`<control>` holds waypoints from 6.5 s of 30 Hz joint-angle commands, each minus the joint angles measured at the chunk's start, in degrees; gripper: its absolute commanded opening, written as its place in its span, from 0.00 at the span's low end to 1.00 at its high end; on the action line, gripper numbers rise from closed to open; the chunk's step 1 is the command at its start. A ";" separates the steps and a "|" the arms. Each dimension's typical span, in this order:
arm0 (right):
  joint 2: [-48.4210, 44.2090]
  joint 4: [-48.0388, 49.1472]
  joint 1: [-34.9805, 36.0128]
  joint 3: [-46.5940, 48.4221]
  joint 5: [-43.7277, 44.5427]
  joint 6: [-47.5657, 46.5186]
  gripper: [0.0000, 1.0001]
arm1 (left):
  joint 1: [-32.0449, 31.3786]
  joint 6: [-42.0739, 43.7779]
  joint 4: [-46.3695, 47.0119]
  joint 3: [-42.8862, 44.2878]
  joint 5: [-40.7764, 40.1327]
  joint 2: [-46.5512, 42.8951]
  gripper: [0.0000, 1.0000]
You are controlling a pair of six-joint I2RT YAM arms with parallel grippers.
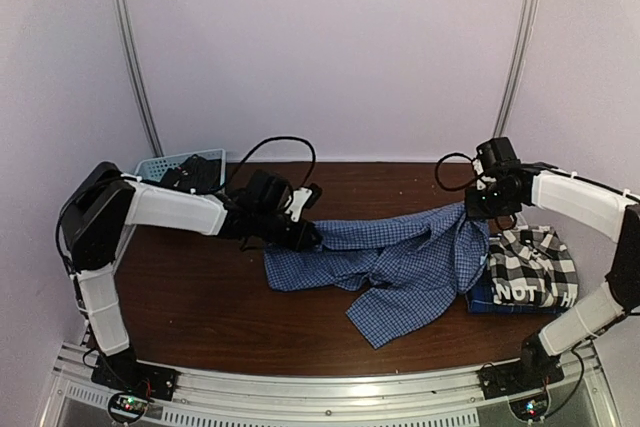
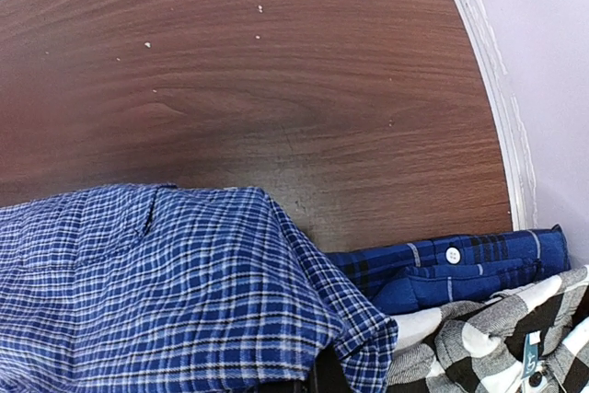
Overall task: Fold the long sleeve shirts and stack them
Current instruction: Pick up the crumpled shirt from the center of the board, then flatten out the crumpled shirt at the center of the board, then move the flattened shirt to the center of the board.
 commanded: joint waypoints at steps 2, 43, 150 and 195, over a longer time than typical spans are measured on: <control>-7.85 -0.19 0.09 -0.19 -5.39 -1.66 0.00 | 3.86 4.77 -11.97 1.26 -3.02 -11.33 0.00; -19.38 -10.61 9.58 46.36 -39.97 4.68 0.00 | 21.14 3.64 -40.10 45.44 12.13 -37.60 0.00; 25.87 17.65 -4.40 27.43 -23.86 0.93 0.00 | 28.90 0.91 -11.26 33.36 -10.61 13.04 0.00; 14.51 16.96 4.05 9.27 -11.08 2.39 0.80 | 19.24 -5.37 12.68 -3.54 2.59 -5.97 0.68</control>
